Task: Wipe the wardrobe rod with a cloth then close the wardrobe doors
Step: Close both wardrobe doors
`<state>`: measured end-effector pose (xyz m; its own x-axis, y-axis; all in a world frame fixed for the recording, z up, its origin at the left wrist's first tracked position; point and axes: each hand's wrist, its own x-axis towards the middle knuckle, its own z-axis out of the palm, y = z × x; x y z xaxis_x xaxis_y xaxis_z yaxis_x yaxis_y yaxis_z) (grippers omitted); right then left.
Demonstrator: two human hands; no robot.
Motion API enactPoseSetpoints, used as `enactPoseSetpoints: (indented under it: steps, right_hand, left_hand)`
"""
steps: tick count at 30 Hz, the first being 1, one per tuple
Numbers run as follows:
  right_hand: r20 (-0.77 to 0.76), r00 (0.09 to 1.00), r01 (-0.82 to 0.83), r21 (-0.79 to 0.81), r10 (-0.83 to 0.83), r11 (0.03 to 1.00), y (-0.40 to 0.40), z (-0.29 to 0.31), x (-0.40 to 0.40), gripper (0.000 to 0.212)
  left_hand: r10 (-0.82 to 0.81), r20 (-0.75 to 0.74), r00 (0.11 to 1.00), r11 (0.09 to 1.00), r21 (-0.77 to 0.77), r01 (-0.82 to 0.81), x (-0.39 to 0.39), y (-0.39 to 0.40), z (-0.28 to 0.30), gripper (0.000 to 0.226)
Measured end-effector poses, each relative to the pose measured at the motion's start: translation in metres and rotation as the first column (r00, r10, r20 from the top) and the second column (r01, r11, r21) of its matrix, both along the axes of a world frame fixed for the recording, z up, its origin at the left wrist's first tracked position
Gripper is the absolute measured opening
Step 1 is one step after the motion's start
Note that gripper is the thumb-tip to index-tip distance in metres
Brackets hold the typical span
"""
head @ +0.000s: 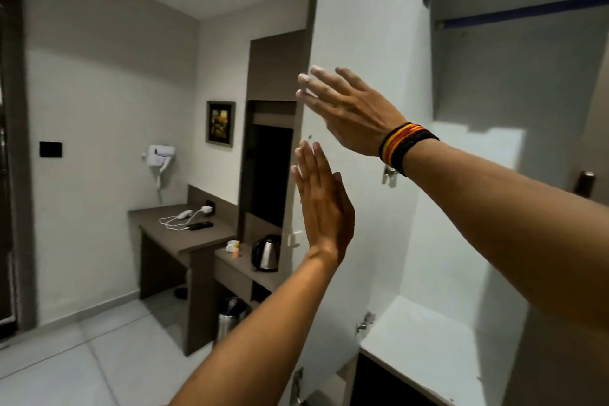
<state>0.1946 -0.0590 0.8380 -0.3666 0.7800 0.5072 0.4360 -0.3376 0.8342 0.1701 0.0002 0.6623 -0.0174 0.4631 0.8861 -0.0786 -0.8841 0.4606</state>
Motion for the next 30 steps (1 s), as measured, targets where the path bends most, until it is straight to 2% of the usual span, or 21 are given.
enactPoseSetpoints:
  steps: [3,5,7,9,12,14,19,25,30]
  right_hand:
    - [0.051,0.998,0.047,-0.107,-0.041,0.993,0.034,0.001,-0.024,0.047]
    - [0.056,0.992,0.119,-0.146,-0.112,0.982,0.047,-0.001,-0.031,0.039]
    - [0.047,0.983,0.184,-0.16,-0.178,0.97,0.05,-0.004,-0.033,0.036]
    - [0.047,0.978,0.209,-0.164,-0.204,0.964,0.047,-0.008,-0.03,0.04]
    - [0.062,0.976,0.217,-0.135,-0.211,0.967,0.037,-0.013,-0.027,0.042]
    - [0.06,0.983,0.177,-0.109,-0.171,0.978,0.025,-0.017,-0.023,0.041]
    - [0.093,0.994,0.063,-0.06,-0.057,0.996,-0.032,-0.021,-0.004,0.035]
    - [0.096,0.994,0.042,0.025,-0.044,0.999,-0.124,-0.029,0.027,0.036]
    - [0.033,0.991,0.13,0.063,-0.132,0.99,-0.207,-0.034,0.068,0.033]
  left_hand:
    - [-0.013,0.058,0.998,0.988,-0.151,0.021,-0.018,0.026,-0.008,0.058]
    - [-0.099,0.041,0.994,0.946,-0.306,0.107,-0.025,0.043,-0.01,0.058]
    - [-0.283,0.016,0.959,0.831,-0.494,0.254,-0.034,0.054,-0.006,0.053]
    - [-0.408,0.064,0.911,0.709,-0.606,0.36,-0.038,0.057,0.001,0.034]
    - [-0.396,0.136,0.908,0.663,-0.642,0.385,-0.036,0.052,0.003,0.044]
    - [-0.335,0.148,0.931,0.677,-0.649,0.347,-0.031,0.041,0.003,0.051]
    - [-0.296,0.189,0.936,0.68,-0.646,0.346,-0.02,-0.006,0.005,0.046]
    - [-0.362,0.231,0.903,0.663,-0.617,0.424,0.005,-0.09,0.004,0.052]
    - [-0.476,0.189,0.859,0.682,-0.538,0.496,0.043,-0.159,0.002,0.049]
